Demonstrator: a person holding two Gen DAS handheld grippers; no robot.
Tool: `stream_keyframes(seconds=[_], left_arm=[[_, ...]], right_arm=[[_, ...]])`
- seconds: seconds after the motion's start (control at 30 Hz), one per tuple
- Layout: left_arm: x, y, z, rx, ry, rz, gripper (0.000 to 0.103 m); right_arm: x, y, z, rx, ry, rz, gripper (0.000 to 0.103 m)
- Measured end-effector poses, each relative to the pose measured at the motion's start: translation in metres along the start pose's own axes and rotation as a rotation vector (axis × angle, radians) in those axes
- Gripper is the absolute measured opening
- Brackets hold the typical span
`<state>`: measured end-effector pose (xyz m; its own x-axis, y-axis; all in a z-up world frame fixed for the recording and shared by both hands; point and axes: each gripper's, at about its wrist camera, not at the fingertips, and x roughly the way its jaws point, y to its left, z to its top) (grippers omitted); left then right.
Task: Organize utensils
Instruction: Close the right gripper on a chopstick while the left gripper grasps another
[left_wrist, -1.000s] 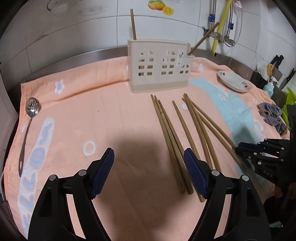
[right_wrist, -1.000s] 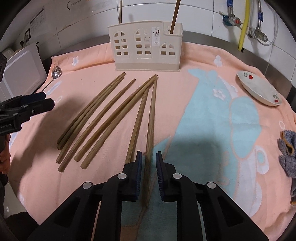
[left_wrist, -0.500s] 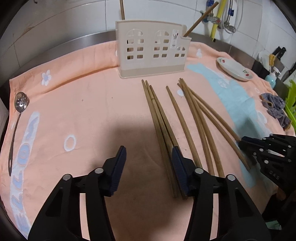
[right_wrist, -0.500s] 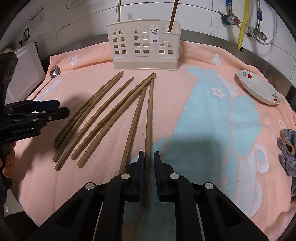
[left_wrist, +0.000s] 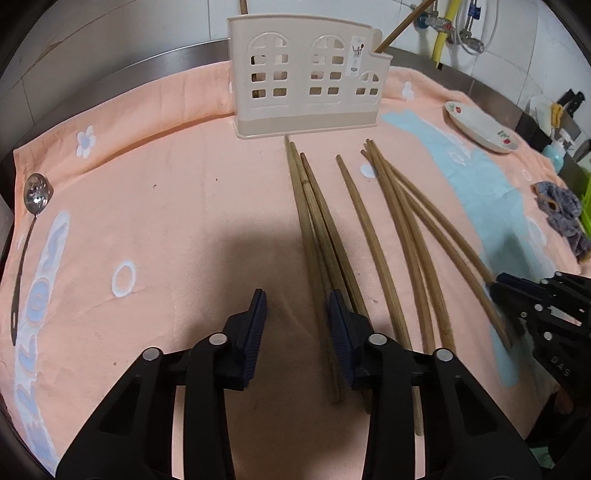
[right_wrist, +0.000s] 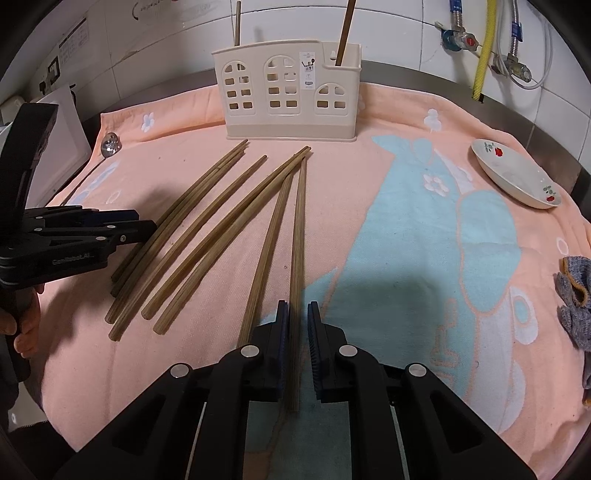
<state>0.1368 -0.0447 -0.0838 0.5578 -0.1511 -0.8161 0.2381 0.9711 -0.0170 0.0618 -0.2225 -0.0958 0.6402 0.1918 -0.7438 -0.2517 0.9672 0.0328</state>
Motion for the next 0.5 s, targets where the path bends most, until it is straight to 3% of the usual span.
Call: stream_keyframes(seconds=[0.2, 0.4, 0.5], left_arm=[[0.0019, 0.0003, 0.0010, -0.014, -0.009, 0.005, 0.028], [0.0012, -0.0021, 0.0008, -0.034, -0.033, -0.031, 0.013], [0.0001, -0.0072, -0.0006, -0.018, -0.038, -0.041, 0.012]], right_arm=[[-0.0003, 0.0001, 0.0005, 0.003, -0.004, 0.001, 0.011], [0.0009, 0.0011, -0.0002, -0.003, -0.018, -0.006, 0.010], [0.0010, -0.0001, -0.0001, 0.003, -0.021, -0.004, 0.009]])
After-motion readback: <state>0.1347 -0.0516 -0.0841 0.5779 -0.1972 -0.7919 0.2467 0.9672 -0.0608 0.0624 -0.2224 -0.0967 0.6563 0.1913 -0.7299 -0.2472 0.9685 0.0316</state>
